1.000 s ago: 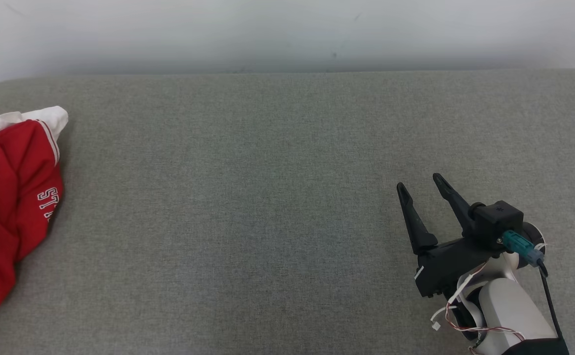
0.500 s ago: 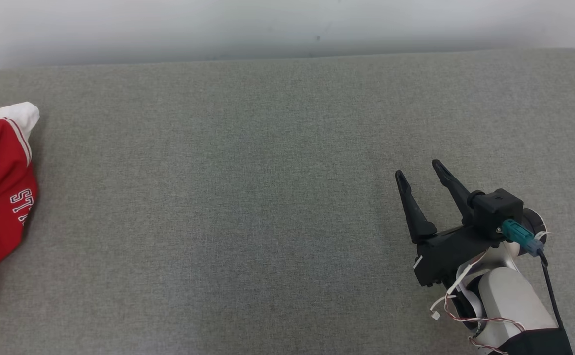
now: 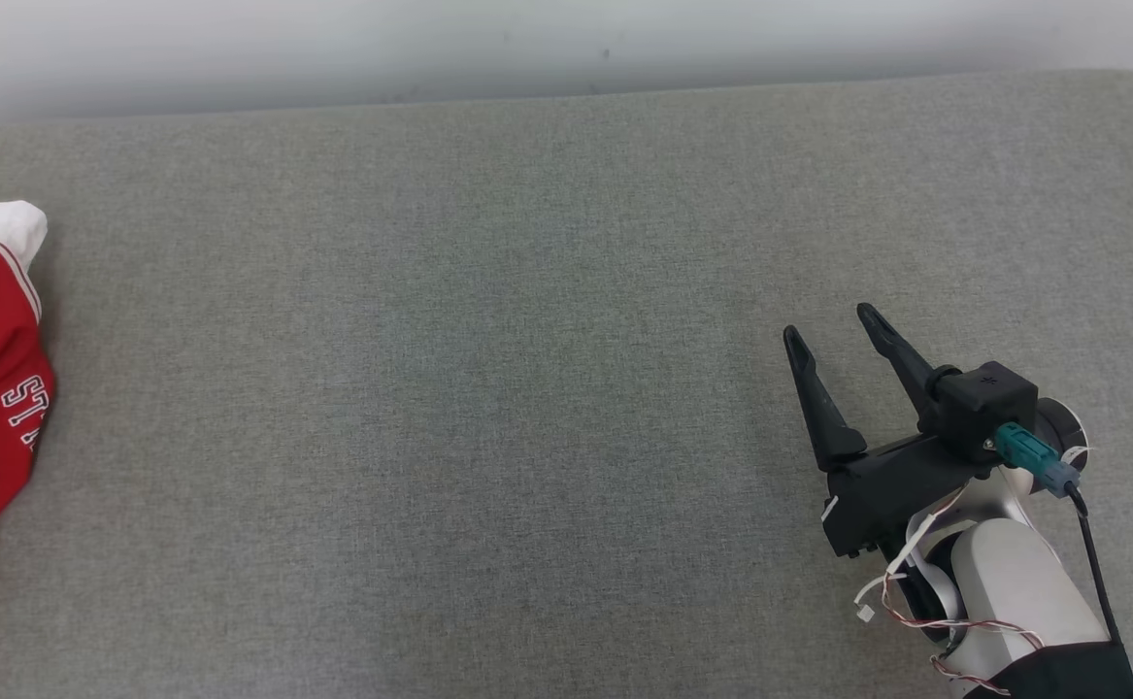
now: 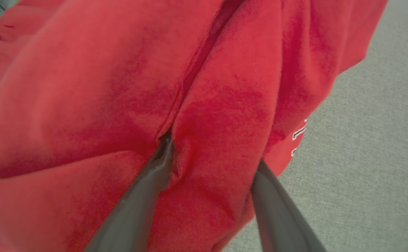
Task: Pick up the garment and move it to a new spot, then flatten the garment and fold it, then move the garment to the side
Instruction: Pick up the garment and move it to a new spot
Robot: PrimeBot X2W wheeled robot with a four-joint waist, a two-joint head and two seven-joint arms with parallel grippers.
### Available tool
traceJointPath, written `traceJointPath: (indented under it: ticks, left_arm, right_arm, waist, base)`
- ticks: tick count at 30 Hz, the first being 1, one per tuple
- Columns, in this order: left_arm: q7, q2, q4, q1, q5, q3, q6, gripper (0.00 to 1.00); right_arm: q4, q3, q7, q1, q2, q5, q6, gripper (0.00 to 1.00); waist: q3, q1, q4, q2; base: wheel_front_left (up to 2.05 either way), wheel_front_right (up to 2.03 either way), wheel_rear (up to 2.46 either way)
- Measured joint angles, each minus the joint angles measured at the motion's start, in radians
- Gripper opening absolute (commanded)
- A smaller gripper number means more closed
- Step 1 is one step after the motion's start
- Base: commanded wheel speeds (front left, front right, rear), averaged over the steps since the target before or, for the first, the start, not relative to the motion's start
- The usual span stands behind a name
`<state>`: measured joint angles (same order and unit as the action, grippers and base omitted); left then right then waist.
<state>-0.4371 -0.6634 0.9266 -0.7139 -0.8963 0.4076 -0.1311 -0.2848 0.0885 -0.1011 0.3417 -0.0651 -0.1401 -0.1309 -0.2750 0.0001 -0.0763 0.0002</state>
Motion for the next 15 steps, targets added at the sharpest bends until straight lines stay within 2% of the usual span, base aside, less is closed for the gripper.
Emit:
traceJointPath:
  ticks: [1,3,15]
  left_arm:
    - [0.006,-0.002,-0.005,0.0,-0.003,0.009,0.0,0.0]
    - [0.009,-0.008,-0.016,-0.001,-0.011,0.029,0.0,0.0]
    - [0.191,-0.075,-0.126,-0.078,-0.015,0.127,0.0,0.0]
  right_arm:
    - [0.001,0.001,0.002,0.0,0.0,0.001,0.0,1.0]
    - [0.003,0.0,0.005,0.0,0.001,0.006,0.0,1.0]
    - [-0.019,0.009,-0.005,-0.006,0.006,0.001,0.0,1.0]
  waist:
    - [0.001,0.0,0.001,0.0]
    - [0.004,0.0,0.005,0.0]
    - [0.05,-0.0001,0.03,0.0]
  base:
    - [0.0,0.0,0.0]
    - [0.0,0.0,0.0]
    - [0.0,0.0,0.0]
